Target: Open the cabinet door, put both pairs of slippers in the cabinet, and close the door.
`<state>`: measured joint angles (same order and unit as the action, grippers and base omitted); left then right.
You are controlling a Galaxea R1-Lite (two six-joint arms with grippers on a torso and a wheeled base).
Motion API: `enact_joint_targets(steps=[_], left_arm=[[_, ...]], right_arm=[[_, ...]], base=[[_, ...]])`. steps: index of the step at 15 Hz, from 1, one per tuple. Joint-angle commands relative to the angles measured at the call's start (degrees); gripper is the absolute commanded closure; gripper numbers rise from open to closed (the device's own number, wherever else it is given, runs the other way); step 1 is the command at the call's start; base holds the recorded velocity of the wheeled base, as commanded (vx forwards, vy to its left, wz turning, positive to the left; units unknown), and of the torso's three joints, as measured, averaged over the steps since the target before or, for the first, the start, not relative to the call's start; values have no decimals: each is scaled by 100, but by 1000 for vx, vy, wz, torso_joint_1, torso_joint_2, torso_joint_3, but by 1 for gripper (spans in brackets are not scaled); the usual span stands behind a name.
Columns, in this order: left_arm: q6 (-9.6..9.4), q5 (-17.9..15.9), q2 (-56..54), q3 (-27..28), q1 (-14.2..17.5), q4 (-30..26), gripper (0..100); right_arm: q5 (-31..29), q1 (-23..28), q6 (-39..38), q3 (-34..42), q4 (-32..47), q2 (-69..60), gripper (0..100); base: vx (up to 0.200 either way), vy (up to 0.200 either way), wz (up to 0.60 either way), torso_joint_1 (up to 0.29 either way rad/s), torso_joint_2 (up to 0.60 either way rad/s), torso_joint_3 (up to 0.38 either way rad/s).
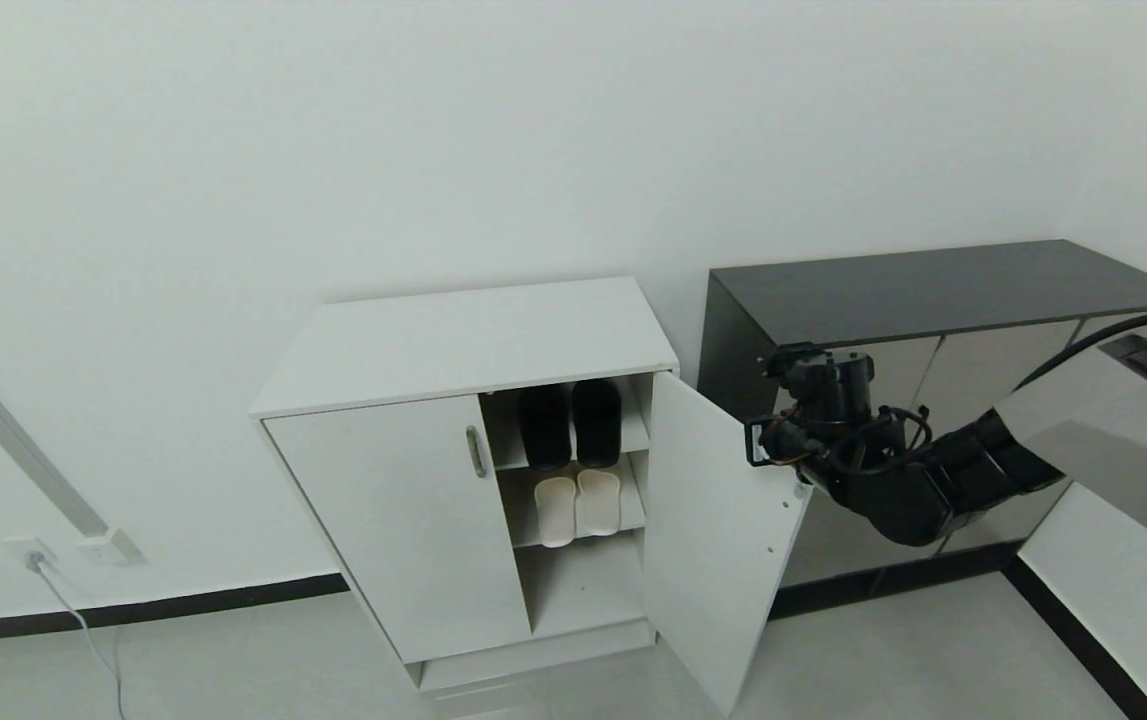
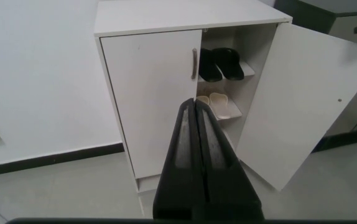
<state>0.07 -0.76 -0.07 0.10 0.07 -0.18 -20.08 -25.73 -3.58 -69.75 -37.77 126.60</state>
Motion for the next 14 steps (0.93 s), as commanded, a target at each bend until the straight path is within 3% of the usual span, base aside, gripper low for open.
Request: enact_joint_targets(steps=[1,14], left_arm=[[1,-4,7,-1,1,1,100],[1,-4,7,-1,1,1,100]], right_arm=[[-5,-2,-2,-12,-3,111,100],[-14,-257,-2,401,-29,-92,100]], base=[[0,0,0,0,0,0],[0,0,0,0,0,0]])
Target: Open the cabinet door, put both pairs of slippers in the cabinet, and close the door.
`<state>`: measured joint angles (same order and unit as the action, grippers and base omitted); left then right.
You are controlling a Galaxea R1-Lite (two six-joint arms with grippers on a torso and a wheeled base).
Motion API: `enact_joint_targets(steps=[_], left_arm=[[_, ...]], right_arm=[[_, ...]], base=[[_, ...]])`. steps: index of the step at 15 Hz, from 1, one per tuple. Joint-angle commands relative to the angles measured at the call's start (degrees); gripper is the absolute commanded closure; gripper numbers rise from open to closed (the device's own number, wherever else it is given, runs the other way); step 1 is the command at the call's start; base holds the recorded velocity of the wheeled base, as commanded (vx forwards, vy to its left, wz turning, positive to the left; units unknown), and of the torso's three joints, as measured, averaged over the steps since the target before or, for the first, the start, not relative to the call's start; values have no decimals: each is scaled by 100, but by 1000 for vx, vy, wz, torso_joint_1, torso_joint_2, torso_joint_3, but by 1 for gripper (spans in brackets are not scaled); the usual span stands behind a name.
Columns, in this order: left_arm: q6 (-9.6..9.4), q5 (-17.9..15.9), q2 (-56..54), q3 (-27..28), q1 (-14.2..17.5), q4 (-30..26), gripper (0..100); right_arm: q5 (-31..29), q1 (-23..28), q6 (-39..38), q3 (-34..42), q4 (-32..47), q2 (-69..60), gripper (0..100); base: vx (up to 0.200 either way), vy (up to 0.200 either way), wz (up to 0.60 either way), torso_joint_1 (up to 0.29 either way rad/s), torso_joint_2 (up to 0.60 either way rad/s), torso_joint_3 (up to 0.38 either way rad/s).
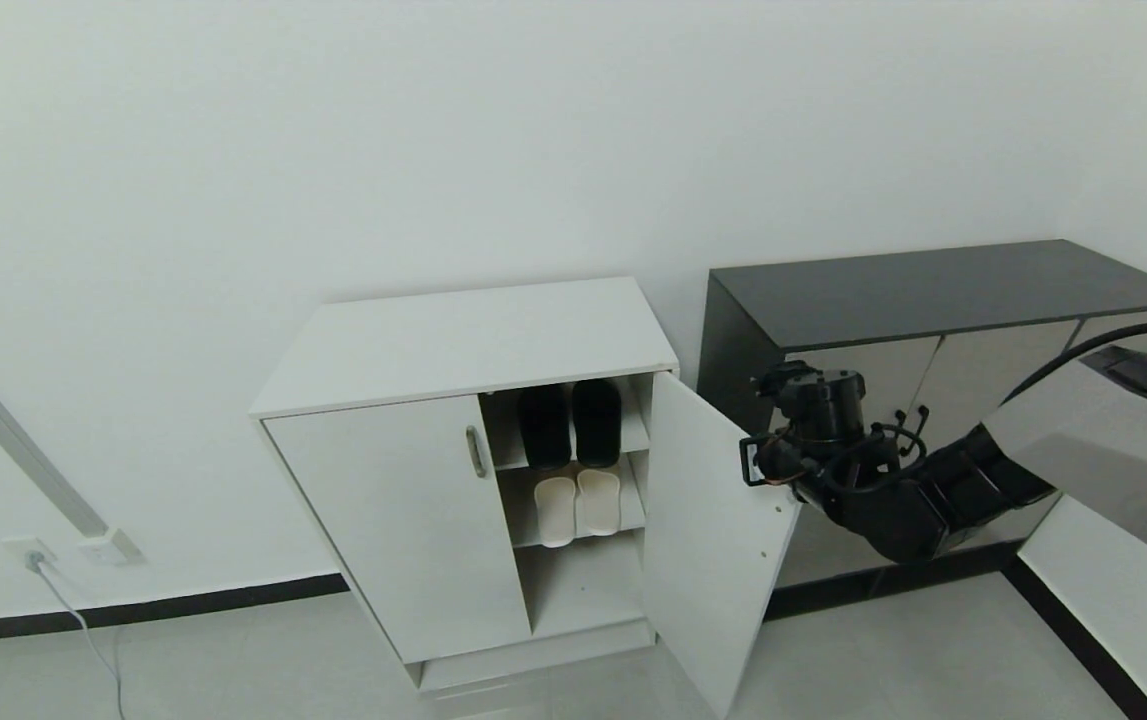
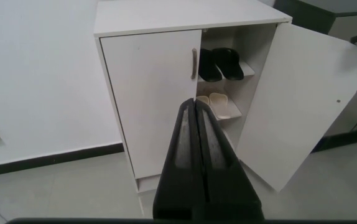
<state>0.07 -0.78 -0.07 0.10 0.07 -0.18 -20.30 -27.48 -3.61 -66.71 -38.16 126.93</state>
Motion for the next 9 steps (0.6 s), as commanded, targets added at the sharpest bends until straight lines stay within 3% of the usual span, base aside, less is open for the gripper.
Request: enact_joint_targets(steps=[1,6,9], left_arm=[[1,-1,7,-1,1,1,100],[1,8,7,-1,1,1,100],[1,8,7,-1,1,1,100]], right_arm=[[-1,-214,0,211,10,-230,100],[-1,-1102,-114,940,-122,-924,100],[158,-1207,0,1318,-447,-1258,100]], base=[[0,0,0,0,0,0],[0,0,0,0,0,0],[0,0,0,0,0,0]])
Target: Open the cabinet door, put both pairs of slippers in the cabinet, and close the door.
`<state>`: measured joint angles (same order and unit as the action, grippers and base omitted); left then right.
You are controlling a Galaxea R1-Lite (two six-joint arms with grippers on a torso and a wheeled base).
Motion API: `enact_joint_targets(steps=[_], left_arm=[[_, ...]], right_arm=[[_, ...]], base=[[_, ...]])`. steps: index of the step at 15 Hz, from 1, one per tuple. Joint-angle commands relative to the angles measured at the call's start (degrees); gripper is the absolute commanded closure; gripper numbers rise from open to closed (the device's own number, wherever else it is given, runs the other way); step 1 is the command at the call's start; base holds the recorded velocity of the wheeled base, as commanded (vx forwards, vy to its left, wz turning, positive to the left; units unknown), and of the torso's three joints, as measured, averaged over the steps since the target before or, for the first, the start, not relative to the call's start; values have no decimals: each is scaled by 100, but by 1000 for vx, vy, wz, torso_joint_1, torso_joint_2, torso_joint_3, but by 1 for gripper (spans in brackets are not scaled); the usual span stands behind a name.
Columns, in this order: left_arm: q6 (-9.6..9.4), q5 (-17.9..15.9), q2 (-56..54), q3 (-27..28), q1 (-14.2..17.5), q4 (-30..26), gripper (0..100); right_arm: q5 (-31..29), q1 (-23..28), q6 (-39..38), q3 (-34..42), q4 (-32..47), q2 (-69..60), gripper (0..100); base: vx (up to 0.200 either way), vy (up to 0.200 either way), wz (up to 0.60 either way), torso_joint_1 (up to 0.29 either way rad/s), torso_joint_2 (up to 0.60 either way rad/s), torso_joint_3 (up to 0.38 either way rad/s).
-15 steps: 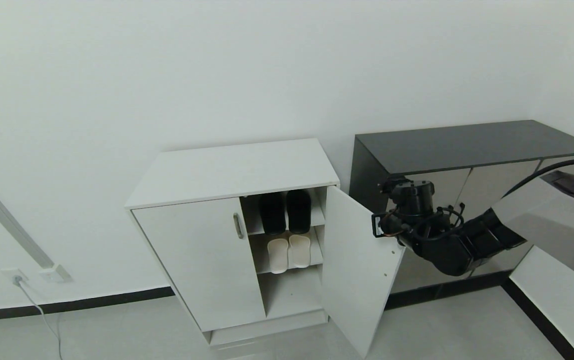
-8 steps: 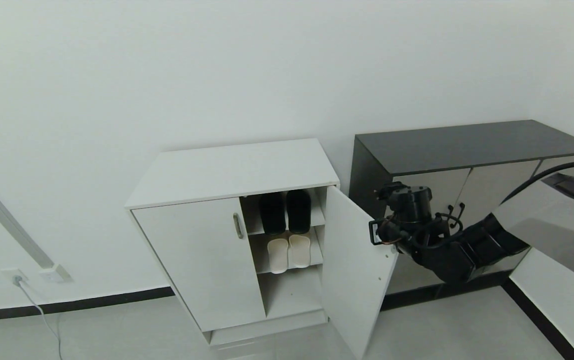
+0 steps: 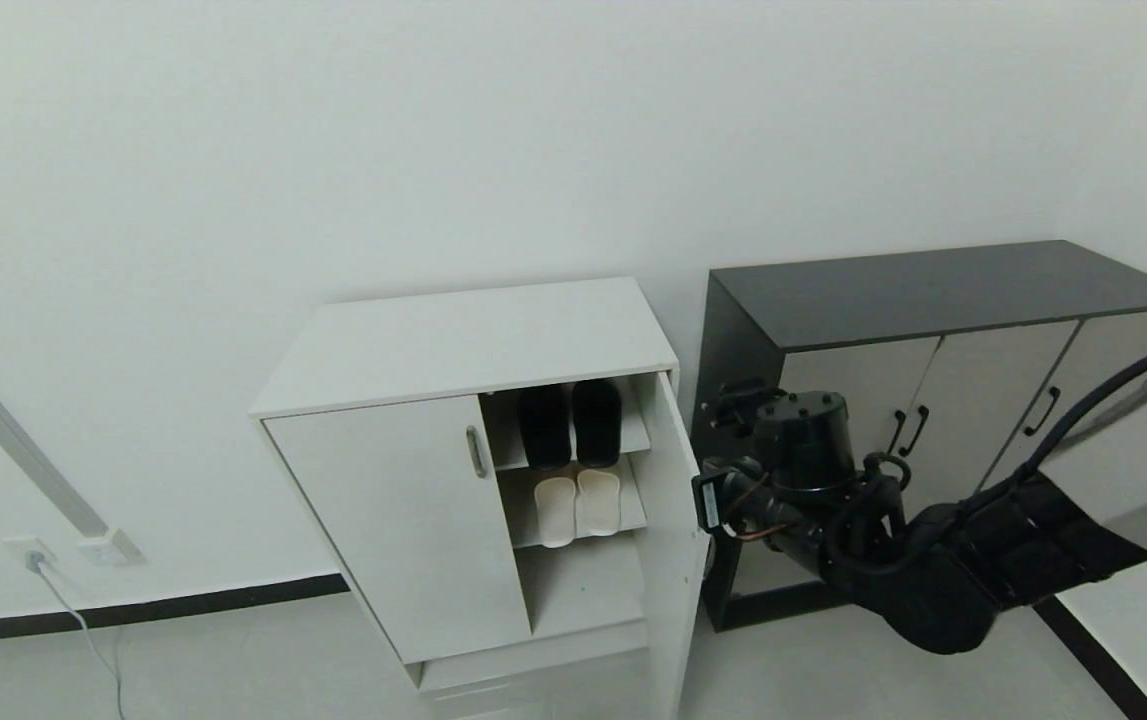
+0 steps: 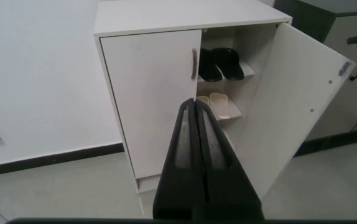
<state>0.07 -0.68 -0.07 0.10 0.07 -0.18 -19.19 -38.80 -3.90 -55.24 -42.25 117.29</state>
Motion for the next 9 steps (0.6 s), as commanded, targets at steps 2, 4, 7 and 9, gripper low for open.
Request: enact_joint_targets(steps=[2,4,7,9], left_arm=[[1,-2,7,-1,1,1,100],[1,-2,7,-1,1,1,100],[1,-11,7,-1,1,1,100],[1,-2,7,-1,1,1,100]], right_arm=[[346,-101,65,443,-64,-505,100],[363,-101,56,558,-90,-549,100],[363,-101,65,698,-319,-531,100],[460,-101,65,760,-319,-531,100]], base=[[0,0,0,0,0,0],[0,0,0,0,0,0],[0,0,0,0,0,0],[0,0,600,5,-5,9]])
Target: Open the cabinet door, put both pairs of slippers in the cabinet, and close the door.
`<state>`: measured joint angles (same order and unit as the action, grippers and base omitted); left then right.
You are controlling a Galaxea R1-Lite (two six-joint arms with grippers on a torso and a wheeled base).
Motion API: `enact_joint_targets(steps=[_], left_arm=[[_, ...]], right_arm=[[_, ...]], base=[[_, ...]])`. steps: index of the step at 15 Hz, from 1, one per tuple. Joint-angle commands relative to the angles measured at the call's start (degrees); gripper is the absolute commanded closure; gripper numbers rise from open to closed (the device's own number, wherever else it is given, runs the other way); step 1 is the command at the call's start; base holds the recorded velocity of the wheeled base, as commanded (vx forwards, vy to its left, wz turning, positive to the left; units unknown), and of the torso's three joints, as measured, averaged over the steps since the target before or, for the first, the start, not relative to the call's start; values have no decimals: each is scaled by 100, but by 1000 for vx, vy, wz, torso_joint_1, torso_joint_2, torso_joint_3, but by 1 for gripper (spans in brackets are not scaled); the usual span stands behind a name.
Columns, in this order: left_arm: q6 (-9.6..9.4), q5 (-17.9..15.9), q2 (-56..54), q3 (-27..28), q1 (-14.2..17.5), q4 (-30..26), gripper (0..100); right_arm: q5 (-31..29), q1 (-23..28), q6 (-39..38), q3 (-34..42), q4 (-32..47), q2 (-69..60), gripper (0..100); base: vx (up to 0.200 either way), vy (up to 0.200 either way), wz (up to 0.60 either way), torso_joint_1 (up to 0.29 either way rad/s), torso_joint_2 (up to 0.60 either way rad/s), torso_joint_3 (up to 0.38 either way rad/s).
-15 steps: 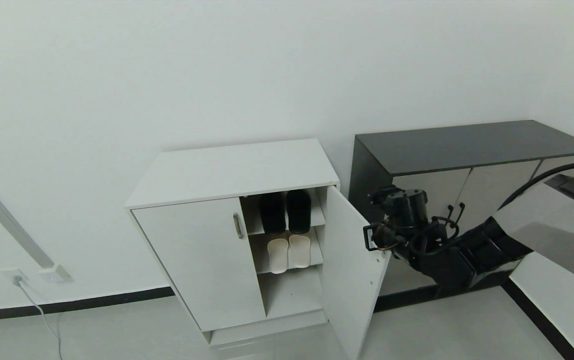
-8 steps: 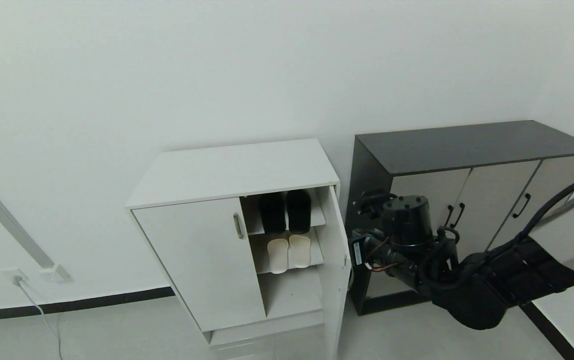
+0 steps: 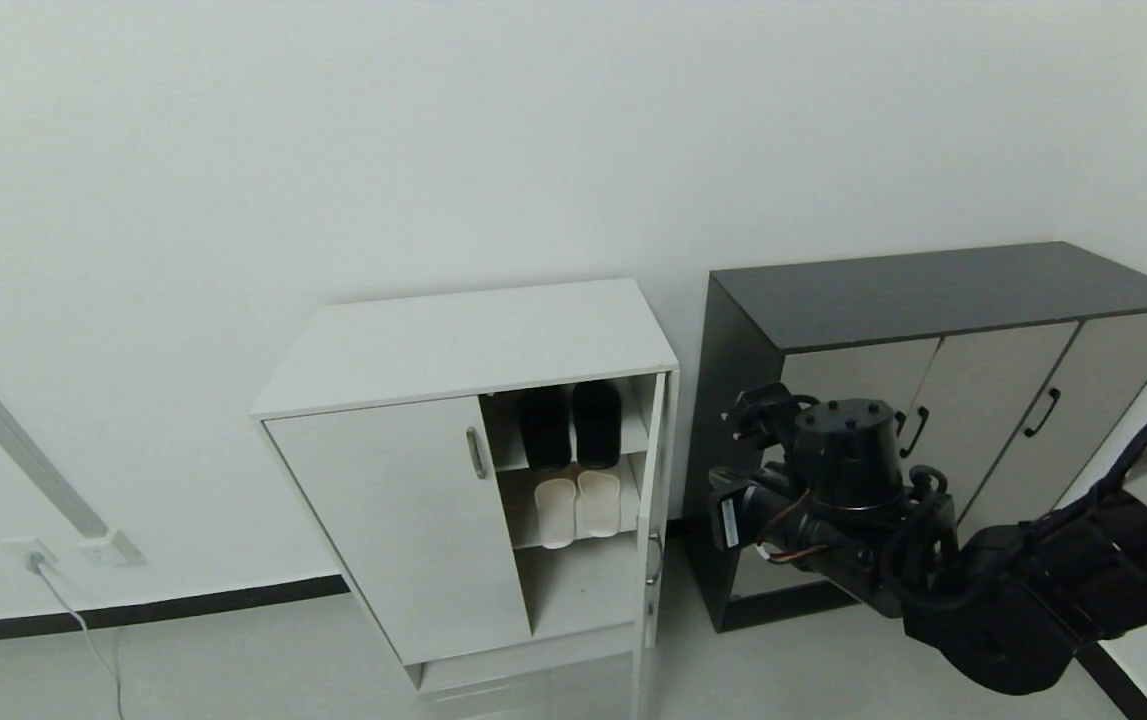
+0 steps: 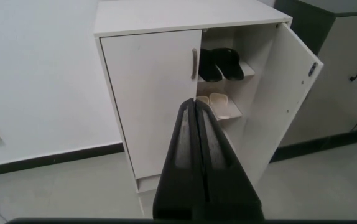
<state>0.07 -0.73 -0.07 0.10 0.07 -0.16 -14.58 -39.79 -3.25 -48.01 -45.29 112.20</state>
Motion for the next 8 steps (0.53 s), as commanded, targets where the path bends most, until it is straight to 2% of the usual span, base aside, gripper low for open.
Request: enact_joint_targets(steps=[1,2,8], left_arm=[[1,3,7,-1,1,-2,100],[1,-6,7,-1,1,-2,100],[1,3,7,-1,1,-2,100]], right_arm=[[96,6,0,55,-6,-32,100],[148,15,0,55,-15,-23,100],[271,314,255,292,-68,-58,100]], base=[[0,0,600,-7,2,12],[0,0,600,2,2,2],[0,0,0,0,0,0]])
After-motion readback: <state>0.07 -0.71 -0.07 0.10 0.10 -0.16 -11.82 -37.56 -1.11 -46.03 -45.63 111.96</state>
